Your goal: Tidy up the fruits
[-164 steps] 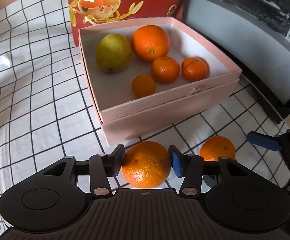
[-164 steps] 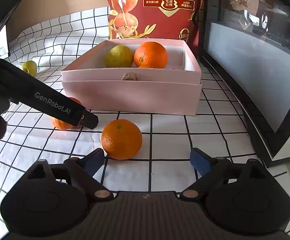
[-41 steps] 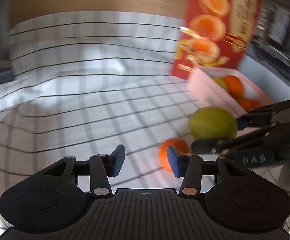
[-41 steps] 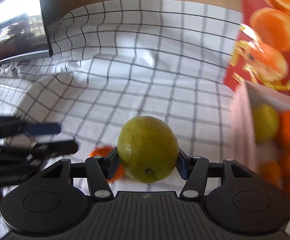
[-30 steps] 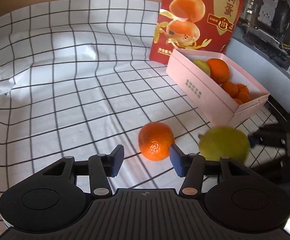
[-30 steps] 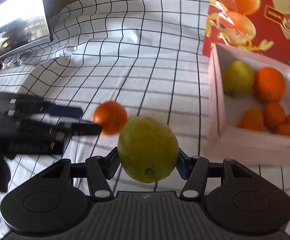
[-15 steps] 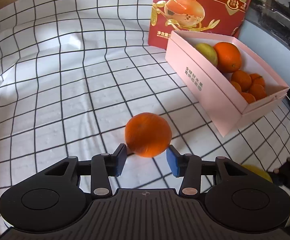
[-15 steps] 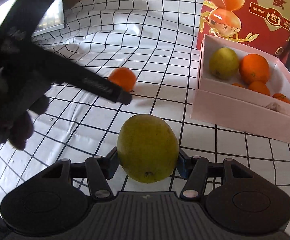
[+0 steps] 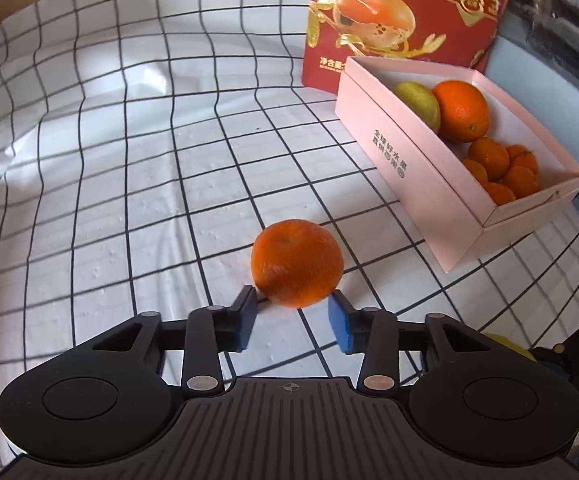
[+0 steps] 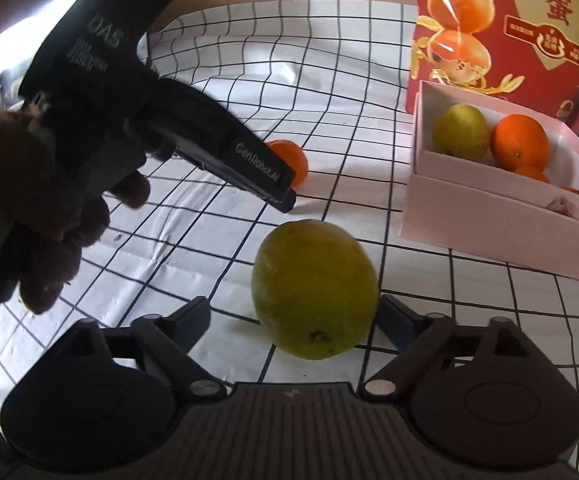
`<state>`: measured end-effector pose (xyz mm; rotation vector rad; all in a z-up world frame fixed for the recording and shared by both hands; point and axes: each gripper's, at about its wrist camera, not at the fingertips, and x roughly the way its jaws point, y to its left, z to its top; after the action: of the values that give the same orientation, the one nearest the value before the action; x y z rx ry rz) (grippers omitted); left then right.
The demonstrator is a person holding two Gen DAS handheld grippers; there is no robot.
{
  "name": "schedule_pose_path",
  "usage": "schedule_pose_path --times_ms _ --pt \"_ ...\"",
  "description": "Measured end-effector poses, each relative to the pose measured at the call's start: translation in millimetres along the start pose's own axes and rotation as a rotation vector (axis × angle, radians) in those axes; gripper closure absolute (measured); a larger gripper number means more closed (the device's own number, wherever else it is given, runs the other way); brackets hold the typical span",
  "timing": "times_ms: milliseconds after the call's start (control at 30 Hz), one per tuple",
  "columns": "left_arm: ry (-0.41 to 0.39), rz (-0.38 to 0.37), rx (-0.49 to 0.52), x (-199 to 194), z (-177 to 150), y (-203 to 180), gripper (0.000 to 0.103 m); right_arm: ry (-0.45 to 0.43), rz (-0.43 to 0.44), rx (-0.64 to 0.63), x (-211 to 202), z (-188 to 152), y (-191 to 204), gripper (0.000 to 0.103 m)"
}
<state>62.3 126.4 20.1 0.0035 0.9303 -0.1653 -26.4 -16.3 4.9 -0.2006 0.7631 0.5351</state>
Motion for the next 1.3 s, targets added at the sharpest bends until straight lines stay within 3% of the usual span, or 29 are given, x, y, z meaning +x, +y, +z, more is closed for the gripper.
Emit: schedule_pose_path --times_ms 33,67,100,200,500,700,800,933,1067,1167,1233,1300 --pt "0.001 -0.011 -0.022 -1.9 -1.6 3.2 0.073 0.003 -0.001 -0.005 0.6 -0.3 1.8 0.005" --pt "0.006 -0.015 -0.045 -4.0 -3.8 6.9 0.087 0.006 -0.004 -0.010 1.4 0.0 2.9 0.004" --pt "0.012 -0.018 -0.067 -5.7 -6.3 10.6 0.090 0.008 -0.007 -0.012 2.2 0.7 3.4 0.003" --pt "0.015 -0.020 -0.124 -16.3 -19.0 20.7 0.090 0.022 -0.012 -0.017 3.3 1.3 5.2 0.000" --pt "-0.010 0.023 -0.168 -53.4 -65.5 40.5 0.090 0.037 -0.011 -0.031 0.6 0.0 2.9 0.000" --pt "-0.027 -0.037 -0.224 -56.3 -69.2 54.1 0.088 0.029 -0.035 -0.016 -0.9 -0.7 4.3 0.000" --pt "-0.070 -0.028 -0.162 -63.5 -60.7 46.6 0.084 0.034 -0.052 -0.002 -4.0 -1.9 3.8 0.000" --pt "-0.131 -0.093 -0.071 -72.1 -33.9 30.1 0.083 0.053 -0.070 0.026 -10.6 -5.0 -2.7 0.001" --pt "-0.181 -0.046 0.047 -62.7 -2.4 2.5 0.080 0.039 -0.089 0.044 -15.9 -12.2 -8.9 0.001" --pt "-0.150 0.025 0.129 -42.4 13.0 -13.2 0.080 0.027 -0.093 0.046 -17.7 -15.8 -9.6 0.001" --pt "-0.098 0.025 0.176 -28.8 14.6 -19.2 0.078 0.015 -0.095 0.045 -17.6 -18.1 -9.8 0.001" --pt "-0.115 0.001 0.219 -26.6 12.4 -23.8 0.073 -0.003 -0.099 0.040 -18.4 -21.6 -9.6 0.001"
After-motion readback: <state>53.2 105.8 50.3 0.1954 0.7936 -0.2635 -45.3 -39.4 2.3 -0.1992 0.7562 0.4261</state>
